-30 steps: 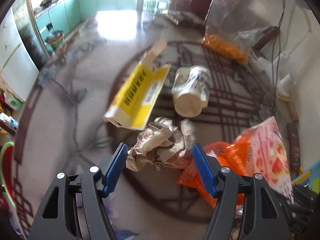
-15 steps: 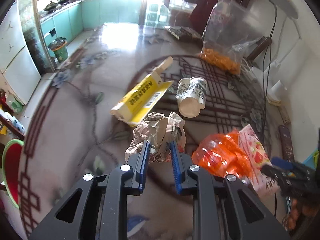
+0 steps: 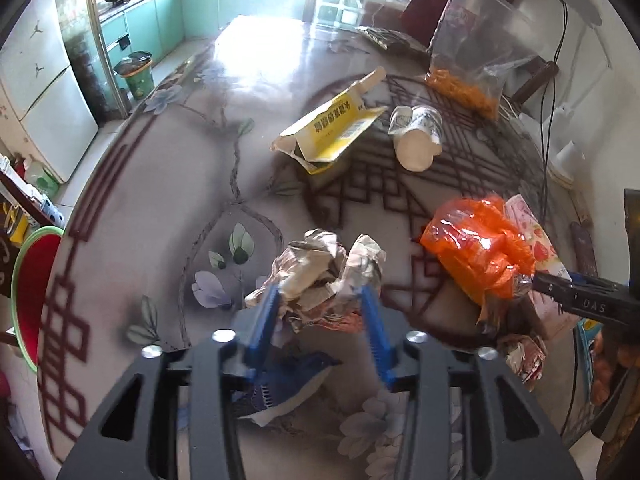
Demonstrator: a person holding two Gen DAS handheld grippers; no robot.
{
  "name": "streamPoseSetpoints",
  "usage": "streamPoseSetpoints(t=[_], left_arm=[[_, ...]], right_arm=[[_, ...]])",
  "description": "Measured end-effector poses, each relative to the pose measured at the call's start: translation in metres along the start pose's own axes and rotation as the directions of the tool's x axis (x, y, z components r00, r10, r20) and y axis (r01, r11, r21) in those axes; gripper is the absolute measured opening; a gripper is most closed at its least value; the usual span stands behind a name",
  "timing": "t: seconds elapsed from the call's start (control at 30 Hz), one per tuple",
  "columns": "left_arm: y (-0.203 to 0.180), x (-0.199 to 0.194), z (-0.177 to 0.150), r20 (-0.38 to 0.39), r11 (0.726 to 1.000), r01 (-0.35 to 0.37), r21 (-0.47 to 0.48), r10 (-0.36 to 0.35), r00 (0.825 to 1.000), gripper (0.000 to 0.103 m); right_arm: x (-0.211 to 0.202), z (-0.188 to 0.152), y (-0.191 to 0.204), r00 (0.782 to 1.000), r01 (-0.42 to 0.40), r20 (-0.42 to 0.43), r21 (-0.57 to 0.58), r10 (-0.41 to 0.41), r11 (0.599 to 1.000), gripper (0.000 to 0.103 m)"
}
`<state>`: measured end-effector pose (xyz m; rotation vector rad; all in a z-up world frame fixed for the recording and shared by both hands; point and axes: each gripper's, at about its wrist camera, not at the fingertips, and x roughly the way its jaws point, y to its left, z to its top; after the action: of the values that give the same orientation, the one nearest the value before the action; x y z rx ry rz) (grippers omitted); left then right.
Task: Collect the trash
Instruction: 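Lift the pink bag with the right tool while the left tool lifts the crumpled paper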
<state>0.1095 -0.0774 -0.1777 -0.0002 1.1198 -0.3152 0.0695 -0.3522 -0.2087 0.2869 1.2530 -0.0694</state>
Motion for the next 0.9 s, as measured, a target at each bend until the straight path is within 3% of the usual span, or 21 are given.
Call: streamPoseSetpoints(t=[0.1, 0.27, 0.33, 0.53, 0.83, 0.9], left_arm=[[0.0, 0.003, 0.002, 0.0, 1.0, 0.001, 0.007, -0.001, 1.0, 0.059], [-0.004, 0.016, 0.0, -0.029, 1.0, -0.014, 0.021, 0.014, 0.999, 0.064], [-0.005, 0.019, 0.0, -0.033, 0.999, -0.014, 0.034, 0.015, 0.999, 0.062], [-0.007, 0.011, -0.001, -0.024, 0.999, 0.009, 0.043, -0.008, 1.0, 0.033], [0.005, -0.021, -0.012, 0.012, 1.0, 0.03, -0.001, -0.03, 0.999, 0.031], [0.007, -0.028, -0.014, 0.019, 0.999, 0.032, -0.008, -0.032, 0.999, 0.032]], right_arm=[[-0.003, -0.001, 0.0, 1.0, -0.008, 0.01, 0.009, 0.008, 1.0, 0.07], [-0.003, 0.001, -0.004, 1.0, 0.003, 0.013, 0.029, -0.003, 1.0, 0.076], [-0.004, 0.0, -0.006, 1.0, -0.004, 0.015, 0.045, 0.004, 0.999, 0.076], [-0.003, -0.003, -0.005, 1.0, 0.012, 0.017, 0.047, -0.012, 0.999, 0.076], [-0.004, -0.005, -0.004, 0.999, 0.034, 0.027, 0.048, -0.035, 0.998, 0.075], [-0.004, -0.005, -0.001, 0.998, 0.043, 0.035, 0.045, -0.044, 0.998, 0.071]])
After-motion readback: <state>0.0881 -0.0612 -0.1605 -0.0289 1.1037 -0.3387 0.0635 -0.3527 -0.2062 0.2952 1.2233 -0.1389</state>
